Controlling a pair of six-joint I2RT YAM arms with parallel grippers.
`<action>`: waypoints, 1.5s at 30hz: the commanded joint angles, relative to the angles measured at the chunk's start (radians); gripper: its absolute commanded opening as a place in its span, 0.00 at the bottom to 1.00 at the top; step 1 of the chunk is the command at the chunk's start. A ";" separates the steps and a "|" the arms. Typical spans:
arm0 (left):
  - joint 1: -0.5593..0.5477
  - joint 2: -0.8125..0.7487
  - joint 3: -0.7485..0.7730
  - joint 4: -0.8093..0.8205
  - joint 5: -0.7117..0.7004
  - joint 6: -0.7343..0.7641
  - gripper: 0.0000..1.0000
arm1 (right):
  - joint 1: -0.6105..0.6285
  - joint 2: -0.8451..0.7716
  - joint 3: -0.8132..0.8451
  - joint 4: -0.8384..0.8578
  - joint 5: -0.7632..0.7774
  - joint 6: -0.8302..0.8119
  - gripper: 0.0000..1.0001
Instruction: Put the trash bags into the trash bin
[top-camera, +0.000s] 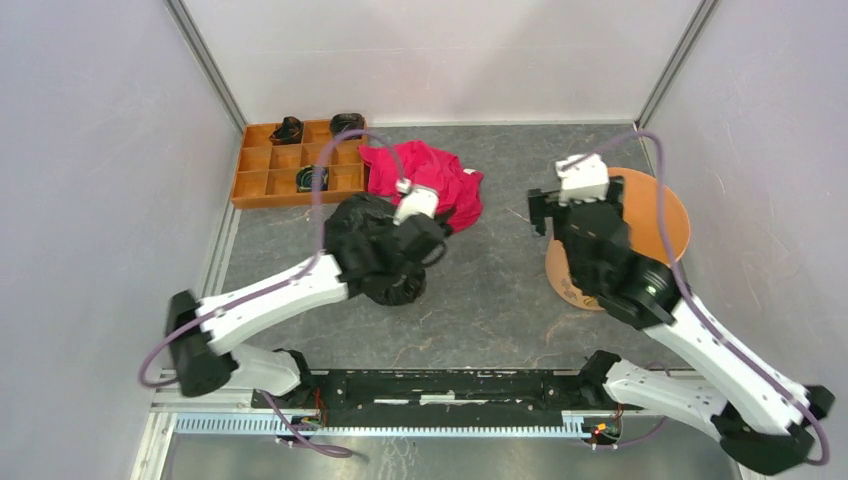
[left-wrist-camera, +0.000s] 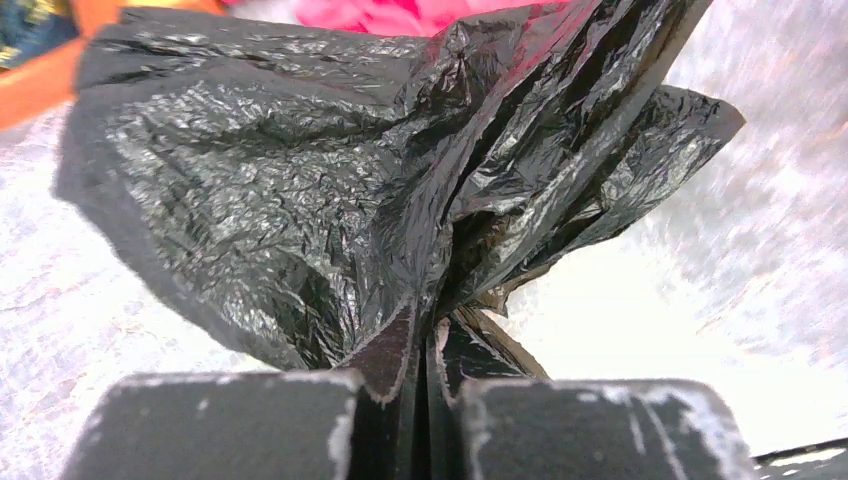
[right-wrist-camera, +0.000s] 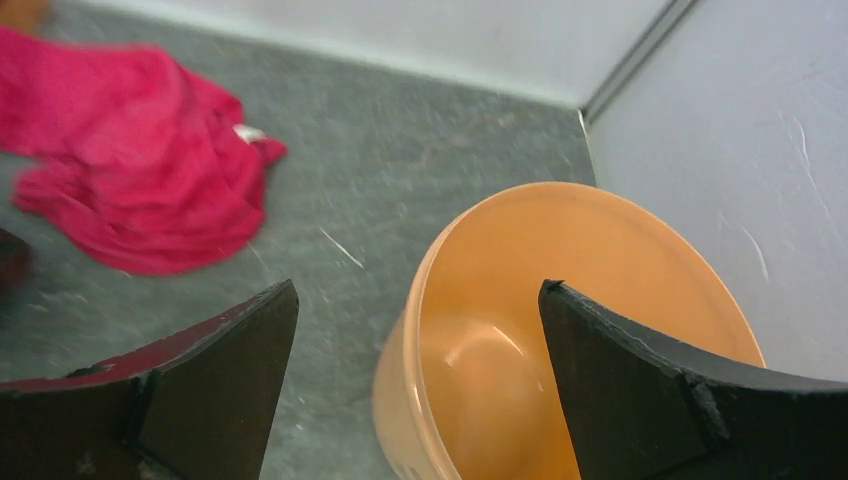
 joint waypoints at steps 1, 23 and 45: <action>0.057 -0.173 0.024 0.010 -0.063 0.051 0.03 | -0.055 0.159 0.086 -0.200 0.074 0.028 0.98; 0.099 -0.416 0.171 0.040 -0.207 0.169 0.02 | -0.252 0.263 0.004 -0.217 -0.496 -0.071 0.42; 0.099 -0.537 0.323 0.097 -0.132 0.171 0.02 | 0.178 0.379 0.007 0.038 -1.193 -0.128 0.09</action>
